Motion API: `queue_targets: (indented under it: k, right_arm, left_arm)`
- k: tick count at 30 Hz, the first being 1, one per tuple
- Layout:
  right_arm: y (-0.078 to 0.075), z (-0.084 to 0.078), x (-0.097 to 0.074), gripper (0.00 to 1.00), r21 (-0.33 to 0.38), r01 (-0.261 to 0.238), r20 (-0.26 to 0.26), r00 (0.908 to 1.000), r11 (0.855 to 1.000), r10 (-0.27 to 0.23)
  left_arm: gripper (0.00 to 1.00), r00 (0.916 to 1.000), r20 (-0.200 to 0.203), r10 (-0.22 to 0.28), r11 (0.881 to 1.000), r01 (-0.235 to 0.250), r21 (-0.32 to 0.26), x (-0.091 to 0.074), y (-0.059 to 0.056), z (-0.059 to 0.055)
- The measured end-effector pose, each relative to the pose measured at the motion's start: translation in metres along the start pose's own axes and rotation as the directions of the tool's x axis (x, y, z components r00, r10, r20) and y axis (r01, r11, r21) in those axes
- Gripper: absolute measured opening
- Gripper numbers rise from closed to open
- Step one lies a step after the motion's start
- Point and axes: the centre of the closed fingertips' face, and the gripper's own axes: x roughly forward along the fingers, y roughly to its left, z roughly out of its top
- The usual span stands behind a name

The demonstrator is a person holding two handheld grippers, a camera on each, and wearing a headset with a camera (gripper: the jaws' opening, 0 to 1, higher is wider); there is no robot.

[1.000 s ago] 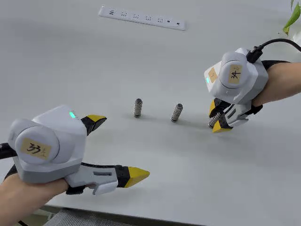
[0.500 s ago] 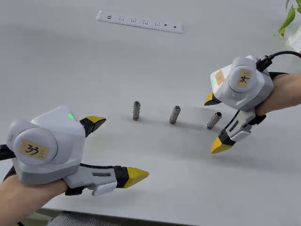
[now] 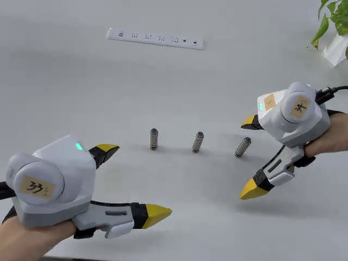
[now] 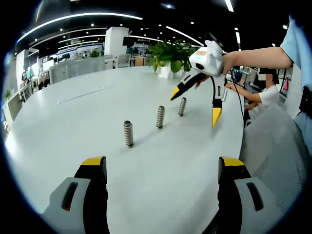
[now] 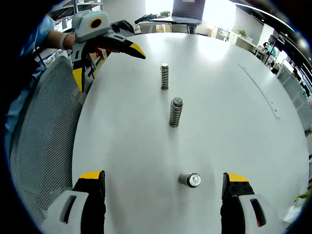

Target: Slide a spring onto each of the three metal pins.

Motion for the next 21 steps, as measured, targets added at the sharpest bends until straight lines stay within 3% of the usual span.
queue_targets:
  k: [8,16,21]
  right_arm:
    - [-0.003,-0.005,-0.01,0.99,0.14,0.078,0.116,0.9887,0.987,-0.095]
    - [0.019,-0.011,-0.023,0.99,0.219,0.106,0.167,0.9754,0.97,-0.144]
    - [0.03,-0.018,-0.031,0.99,0.29,0.138,0.205,0.9576,0.947,-0.202]
  left_arm:
    - [0.96,0.9999,-0.007,0.009,1.0,-0.009,-0.002,-0.003,0.005,-0.001]
    - [0.99,0.9997,-0.017,0.019,1.0,-0.019,-0.007,-0.007,0.011,-0.002]
    - [0.99,0.9994,-0.015,0.031,0.999,-0.031,-0.014,-0.01,0.015,-0.002]
